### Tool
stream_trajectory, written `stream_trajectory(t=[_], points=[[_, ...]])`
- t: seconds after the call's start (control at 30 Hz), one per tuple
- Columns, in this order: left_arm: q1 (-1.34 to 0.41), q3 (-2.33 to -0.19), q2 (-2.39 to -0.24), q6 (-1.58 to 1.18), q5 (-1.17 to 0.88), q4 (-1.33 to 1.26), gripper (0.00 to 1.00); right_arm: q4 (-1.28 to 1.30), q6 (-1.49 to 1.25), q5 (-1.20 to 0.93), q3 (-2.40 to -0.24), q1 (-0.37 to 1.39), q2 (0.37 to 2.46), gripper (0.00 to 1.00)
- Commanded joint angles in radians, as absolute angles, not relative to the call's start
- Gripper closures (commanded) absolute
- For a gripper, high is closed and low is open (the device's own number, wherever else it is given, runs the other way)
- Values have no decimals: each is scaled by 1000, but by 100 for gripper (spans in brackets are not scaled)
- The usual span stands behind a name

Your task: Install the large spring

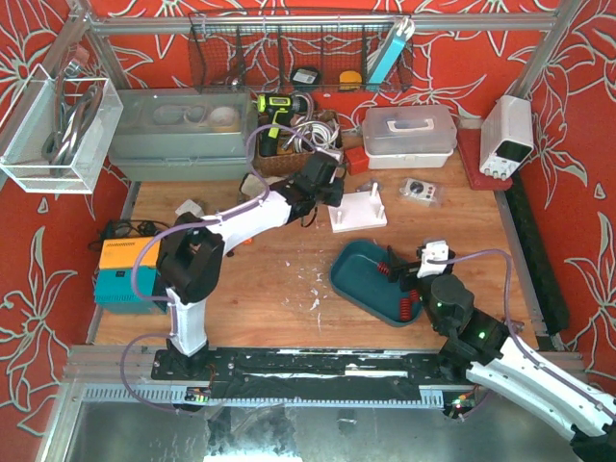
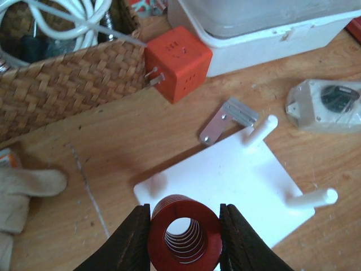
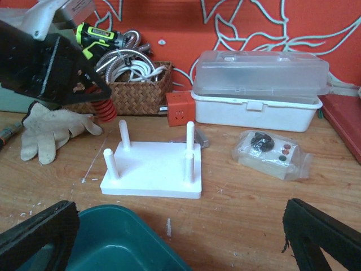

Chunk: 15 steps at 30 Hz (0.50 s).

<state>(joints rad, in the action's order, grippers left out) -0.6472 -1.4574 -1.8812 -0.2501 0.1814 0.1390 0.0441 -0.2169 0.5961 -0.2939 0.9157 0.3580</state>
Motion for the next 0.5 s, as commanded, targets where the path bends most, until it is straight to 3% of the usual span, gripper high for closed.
stream_trajectory(t=[0.0,0.47], points=[[-633,-1569,-1950,-221,203,133,100,35,-223,632,-299,913,385,1],[-594,-1683,-2074,-199,166,204,100,20,-221,619,-309,912,439,1]])
